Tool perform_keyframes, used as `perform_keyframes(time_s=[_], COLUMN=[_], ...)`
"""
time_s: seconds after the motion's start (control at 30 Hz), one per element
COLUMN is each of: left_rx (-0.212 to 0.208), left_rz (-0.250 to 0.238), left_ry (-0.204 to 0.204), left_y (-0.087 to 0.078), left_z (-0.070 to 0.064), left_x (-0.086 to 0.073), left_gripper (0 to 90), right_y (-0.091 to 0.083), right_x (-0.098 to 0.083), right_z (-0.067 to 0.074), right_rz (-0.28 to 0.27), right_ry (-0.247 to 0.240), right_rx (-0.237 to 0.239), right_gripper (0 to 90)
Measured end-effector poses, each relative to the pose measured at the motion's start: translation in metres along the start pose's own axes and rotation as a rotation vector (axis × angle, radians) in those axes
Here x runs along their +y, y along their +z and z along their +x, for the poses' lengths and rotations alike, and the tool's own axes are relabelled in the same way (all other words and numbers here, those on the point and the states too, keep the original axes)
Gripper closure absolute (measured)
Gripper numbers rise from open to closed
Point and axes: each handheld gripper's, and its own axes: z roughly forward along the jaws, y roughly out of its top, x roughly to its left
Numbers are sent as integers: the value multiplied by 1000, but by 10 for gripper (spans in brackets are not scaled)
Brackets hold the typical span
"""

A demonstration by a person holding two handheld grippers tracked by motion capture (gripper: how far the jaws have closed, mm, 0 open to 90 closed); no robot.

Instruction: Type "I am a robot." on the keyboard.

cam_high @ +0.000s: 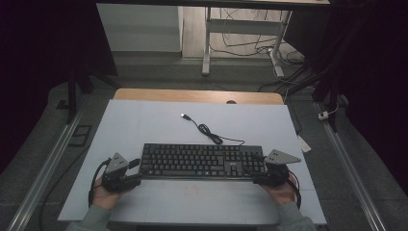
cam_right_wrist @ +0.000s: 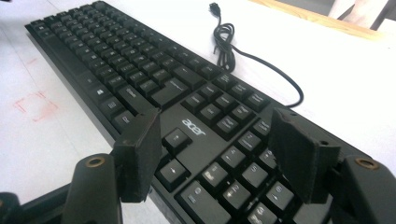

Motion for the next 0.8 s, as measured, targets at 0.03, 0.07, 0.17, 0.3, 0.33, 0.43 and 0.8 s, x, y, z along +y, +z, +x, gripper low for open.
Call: perform_keyframes(time_s=[0.03,0.07,0.17,0.3,0.33,0.43,0.8], left_rx=[-3,-6,-14,-21,-23,-24,-1], left_rz=[1,1,4,5,8,17,29], left_ry=[1,0,1,1,0,-2,-25], left_y=[0,1,2,4,4,7,9], left_z=[0,0,-1,-1,-1,0,1], left_x=[0,0,0,0,0,0,-5], left_gripper=[590,590,677,815,815,886,887], right_y=[1,1,4,7,7,12,35], right_x=[2,2,5,10,10,15,33], right_z=[1,1,4,9,9,14,27], right_rz=[1,1,-2,-14,-14,-13,-17], right_ry=[-3,-3,-3,-6,-6,-13,-13], right_rx=[4,4,15,27,27,42,105], right_gripper=[354,354,364,375,375,378,438])
